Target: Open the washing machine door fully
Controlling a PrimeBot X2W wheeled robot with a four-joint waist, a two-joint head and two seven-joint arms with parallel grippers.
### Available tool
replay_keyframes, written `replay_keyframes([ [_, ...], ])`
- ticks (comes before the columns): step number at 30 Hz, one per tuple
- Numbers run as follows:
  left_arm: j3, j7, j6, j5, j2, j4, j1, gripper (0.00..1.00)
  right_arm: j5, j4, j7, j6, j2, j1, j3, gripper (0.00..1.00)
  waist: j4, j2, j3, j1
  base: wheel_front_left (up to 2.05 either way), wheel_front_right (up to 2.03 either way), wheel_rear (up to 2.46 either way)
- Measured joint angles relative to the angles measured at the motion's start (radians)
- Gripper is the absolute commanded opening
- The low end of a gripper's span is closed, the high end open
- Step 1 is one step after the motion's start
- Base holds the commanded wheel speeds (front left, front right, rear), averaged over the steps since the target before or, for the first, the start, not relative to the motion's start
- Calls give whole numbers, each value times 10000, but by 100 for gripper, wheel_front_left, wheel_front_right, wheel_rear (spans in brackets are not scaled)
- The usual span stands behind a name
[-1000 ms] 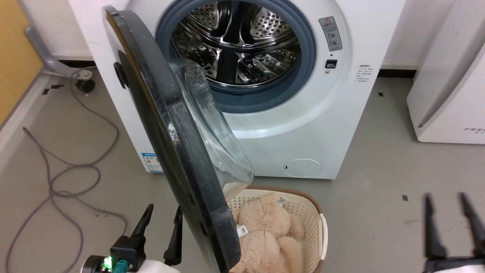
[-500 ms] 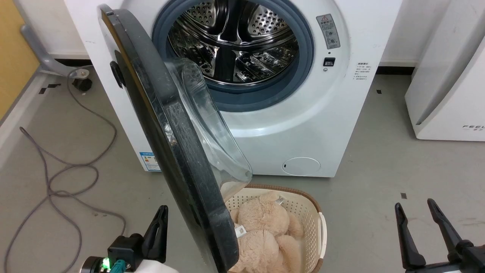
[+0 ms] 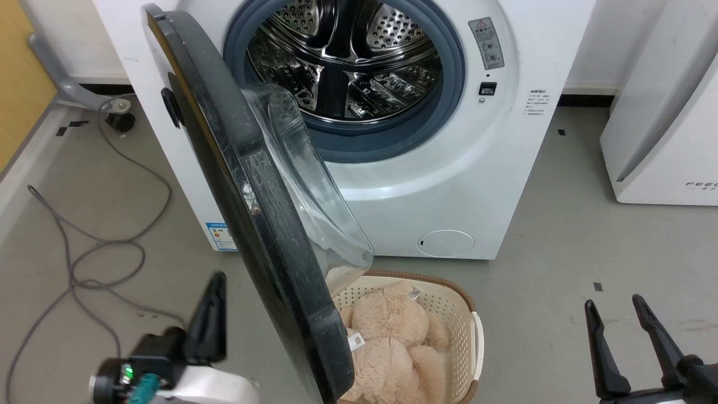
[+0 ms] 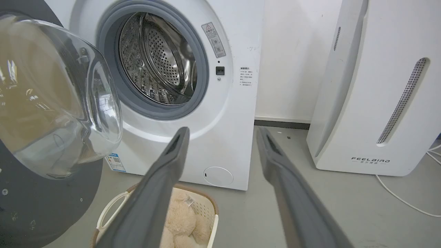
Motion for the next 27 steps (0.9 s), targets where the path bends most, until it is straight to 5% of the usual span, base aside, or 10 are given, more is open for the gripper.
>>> replay_keyframes([
  [16, 610, -2, 391, 625, 174, -5081, -442, 0, 155, 50, -2, 0, 0, -2, 4, 100, 58, 0, 135, 0, 0, 0, 0],
  [27, -295, -2, -199, 920, 44, -7511, -802, 0, 176, 167, -56, 0, 0, -5, 25, 100, 72, 0, 223, 0, 0, 0, 0],
])
